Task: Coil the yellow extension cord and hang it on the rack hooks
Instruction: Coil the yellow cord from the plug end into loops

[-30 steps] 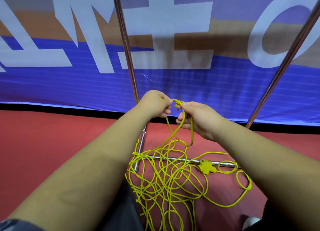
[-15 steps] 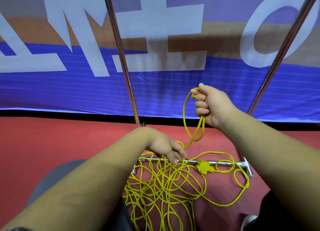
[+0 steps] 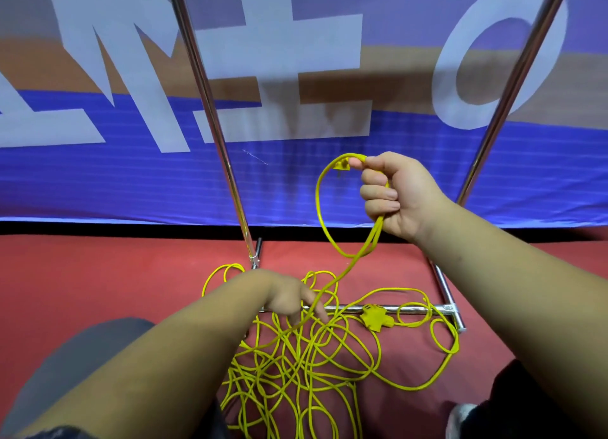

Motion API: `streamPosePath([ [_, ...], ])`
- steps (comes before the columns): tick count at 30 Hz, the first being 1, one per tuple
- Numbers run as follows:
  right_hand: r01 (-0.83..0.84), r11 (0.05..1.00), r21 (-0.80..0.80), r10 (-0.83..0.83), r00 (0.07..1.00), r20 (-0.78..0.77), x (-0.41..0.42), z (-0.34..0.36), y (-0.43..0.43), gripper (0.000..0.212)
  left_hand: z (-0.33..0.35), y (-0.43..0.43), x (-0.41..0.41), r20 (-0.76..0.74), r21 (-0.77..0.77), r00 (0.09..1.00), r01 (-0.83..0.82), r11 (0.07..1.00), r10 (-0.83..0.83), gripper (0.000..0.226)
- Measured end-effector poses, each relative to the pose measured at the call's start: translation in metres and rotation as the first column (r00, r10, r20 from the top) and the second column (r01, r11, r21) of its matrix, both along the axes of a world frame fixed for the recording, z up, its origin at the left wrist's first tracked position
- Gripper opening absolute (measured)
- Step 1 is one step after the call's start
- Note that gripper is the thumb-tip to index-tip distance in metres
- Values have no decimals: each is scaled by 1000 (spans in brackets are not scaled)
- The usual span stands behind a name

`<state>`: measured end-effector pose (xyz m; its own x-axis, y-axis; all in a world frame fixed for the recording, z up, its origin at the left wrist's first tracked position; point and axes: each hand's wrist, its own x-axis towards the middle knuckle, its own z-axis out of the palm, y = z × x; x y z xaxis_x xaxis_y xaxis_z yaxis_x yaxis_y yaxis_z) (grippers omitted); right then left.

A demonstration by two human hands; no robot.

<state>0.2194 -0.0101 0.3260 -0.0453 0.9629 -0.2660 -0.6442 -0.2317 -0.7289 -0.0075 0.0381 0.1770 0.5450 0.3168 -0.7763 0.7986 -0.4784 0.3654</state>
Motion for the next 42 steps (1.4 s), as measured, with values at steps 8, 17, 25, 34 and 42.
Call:
streamPosePath([
  [8, -6, 999, 36, 8, 999, -42, 20, 8, -7, 26, -23, -4, -9, -73, 69, 994, -72, 995, 77, 28],
  [17, 36, 999, -5, -33, 958, 283, 38, 8, -6, 38, 39, 29, 13, 504, -36, 463, -833, 553, 729, 16],
  [25, 120, 993, -11, -101, 875, 473, 36, -4, 1, 30, 100, 22, 38, 393, -707, -54, -657, 264, 918, 12],
  [34, -53, 987, -153, 124, 854, 505, 25, -9, -5, 28, 109, 21, 38, 485, -664, -45, -669, 335, 873, 10],
  [42, -161, 970, -184, 234, 831, 504, 13, -14, -13, 32, 99, 30, 33, 760, 103, 447, -799, 592, 471, 48],
])
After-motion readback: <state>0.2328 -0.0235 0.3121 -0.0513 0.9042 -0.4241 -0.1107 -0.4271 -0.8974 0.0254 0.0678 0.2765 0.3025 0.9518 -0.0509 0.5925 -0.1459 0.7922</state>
